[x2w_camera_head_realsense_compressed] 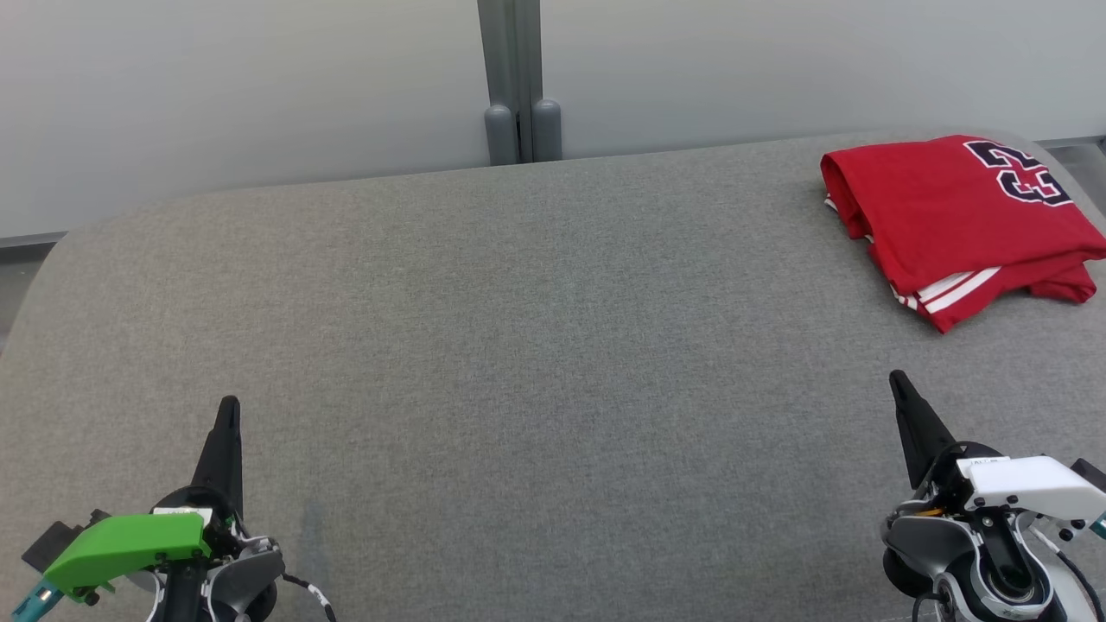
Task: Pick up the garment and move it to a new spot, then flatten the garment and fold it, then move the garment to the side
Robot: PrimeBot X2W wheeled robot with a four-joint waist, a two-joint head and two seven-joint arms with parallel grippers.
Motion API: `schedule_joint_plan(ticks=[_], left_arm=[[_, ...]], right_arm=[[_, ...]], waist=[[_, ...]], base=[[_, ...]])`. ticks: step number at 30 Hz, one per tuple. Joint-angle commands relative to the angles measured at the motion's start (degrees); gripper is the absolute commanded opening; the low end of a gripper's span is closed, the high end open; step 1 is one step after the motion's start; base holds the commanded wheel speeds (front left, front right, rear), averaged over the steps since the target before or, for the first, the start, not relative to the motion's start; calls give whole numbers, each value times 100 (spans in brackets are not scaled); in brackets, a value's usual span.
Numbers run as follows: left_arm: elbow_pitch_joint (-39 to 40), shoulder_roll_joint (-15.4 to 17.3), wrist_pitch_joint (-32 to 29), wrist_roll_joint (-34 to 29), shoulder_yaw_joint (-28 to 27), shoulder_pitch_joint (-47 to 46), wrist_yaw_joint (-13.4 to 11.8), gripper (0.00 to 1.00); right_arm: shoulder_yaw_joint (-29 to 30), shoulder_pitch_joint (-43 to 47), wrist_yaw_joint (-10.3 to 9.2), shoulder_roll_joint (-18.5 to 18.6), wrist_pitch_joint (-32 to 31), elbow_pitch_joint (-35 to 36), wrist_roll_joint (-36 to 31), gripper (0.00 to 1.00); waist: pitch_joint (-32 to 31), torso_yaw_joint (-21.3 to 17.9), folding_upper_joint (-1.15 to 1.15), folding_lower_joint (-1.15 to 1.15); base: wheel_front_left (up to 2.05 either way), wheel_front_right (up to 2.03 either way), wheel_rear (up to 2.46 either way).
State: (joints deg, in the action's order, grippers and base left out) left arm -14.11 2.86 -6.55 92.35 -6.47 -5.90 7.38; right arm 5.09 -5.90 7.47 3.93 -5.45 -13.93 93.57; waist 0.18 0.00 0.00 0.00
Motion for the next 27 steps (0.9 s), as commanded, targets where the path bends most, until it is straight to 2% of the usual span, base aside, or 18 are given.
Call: schedule_joint_plan(ticks=[1, 27], left_arm=[[13, 2, -20, 11, -17, -63, 20, 0], [13, 2, -19, 8, -16, -62, 20, 0]], right_arm=[[18, -39, 3, -8, -15, -11, -5, 0], [60, -44, 3, -33, -49, -13, -48, 0]], waist=[[0, 0, 0, 0], [0, 0, 0, 0]], base=[[0, 0, 0], [0, 0, 0]])
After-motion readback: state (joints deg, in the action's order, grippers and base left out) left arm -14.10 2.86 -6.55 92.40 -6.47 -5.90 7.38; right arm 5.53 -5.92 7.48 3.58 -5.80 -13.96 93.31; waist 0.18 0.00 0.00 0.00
